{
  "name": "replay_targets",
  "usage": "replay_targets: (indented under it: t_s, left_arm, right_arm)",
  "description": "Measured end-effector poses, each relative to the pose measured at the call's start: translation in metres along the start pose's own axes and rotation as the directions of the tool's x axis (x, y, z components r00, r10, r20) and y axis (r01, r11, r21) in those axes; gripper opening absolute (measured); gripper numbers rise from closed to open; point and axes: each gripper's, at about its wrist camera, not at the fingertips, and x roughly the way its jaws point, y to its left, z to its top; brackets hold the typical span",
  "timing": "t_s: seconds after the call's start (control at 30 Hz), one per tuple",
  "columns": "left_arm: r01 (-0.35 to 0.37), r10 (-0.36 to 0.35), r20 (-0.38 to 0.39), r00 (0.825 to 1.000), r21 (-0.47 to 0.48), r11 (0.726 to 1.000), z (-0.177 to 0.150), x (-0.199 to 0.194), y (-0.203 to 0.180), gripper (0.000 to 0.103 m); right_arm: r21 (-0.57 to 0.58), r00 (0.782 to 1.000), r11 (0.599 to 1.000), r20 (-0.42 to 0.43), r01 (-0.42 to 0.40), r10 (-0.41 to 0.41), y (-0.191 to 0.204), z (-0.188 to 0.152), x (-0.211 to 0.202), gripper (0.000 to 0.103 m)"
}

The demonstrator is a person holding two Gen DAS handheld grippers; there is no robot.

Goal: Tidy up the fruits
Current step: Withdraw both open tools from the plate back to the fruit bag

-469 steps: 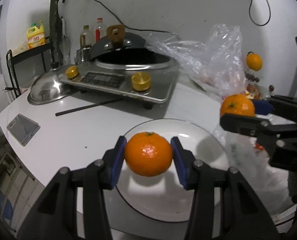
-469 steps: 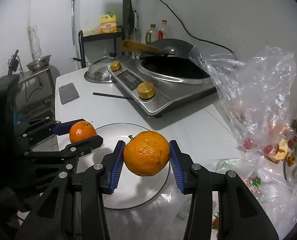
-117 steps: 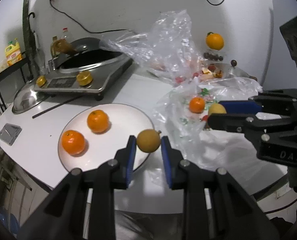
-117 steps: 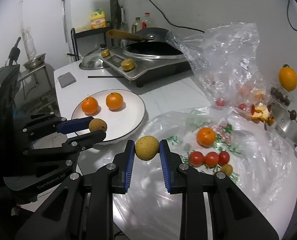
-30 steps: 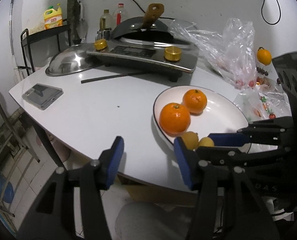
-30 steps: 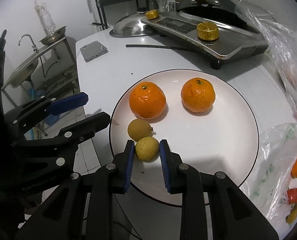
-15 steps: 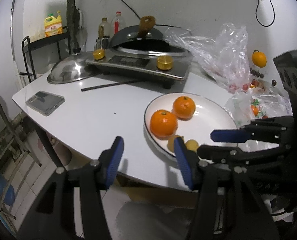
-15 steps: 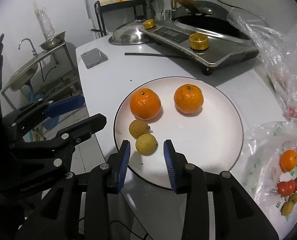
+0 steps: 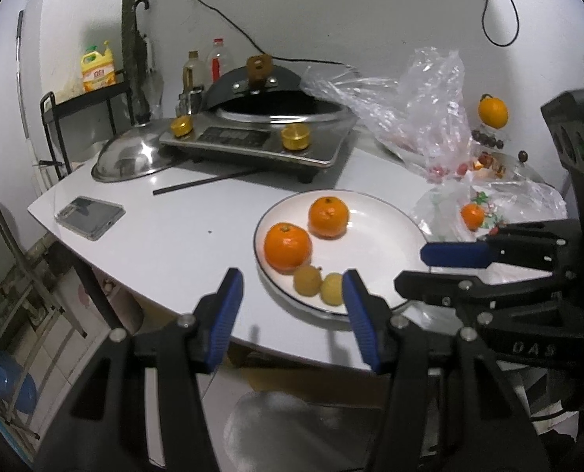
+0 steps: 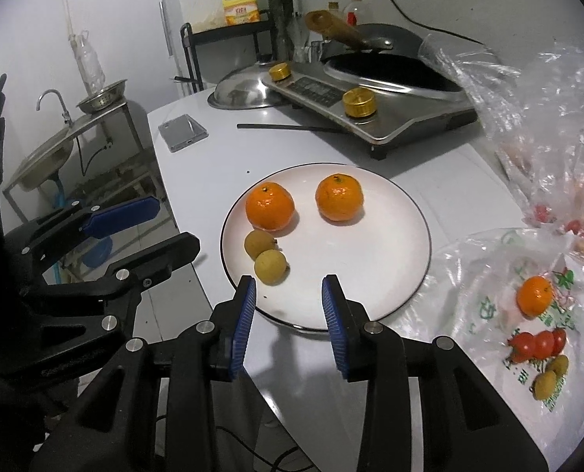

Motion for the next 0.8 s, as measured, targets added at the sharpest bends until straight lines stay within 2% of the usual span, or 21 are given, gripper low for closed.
replay_targets:
  t_s: [0.1,0.13,0.17,0.23,0.8]
  left_arm:
    - [0.002,-0.002,0.010,1.000,0.005,1.000,0.001,-0.006,-0.005,0.055]
    - [0.004,-0.004,0.012,1.000,0.008,1.000,0.001,-0.009,-0.008,0.057]
    - [0.004,-0.004,0.014,1.000,0.009,1.000,0.002,-0.010,-0.010,0.065]
    - [0.009,-0.010,0.021,1.000,0.010,1.000,0.003,-0.014,-0.014,0.069]
    - [0.024,-0.025,0.011,1.000,0.084,0.996,0.009,-0.020,-0.066,0.070]
  right_arm:
    - [0.007,1.000,1.000,0.015,0.003,-0.003,-0.004,-0.003,-0.008,0.038]
    - [0.010,1.000,1.000,0.019,0.003,-0.003,-0.005,-0.003,-0.011,0.038]
    - [0.011,1.000,1.000,0.024,0.004,-0.004,-0.007,-0.005,-0.014,0.039]
    - [0.014,1.000,1.000,0.031,0.005,-0.006,-0.009,-0.007,-0.019,0.039]
    - [0.072,0.996,0.997,0.082,0.034,-0.040,-0.049,-0.027,-0.057,0.039]
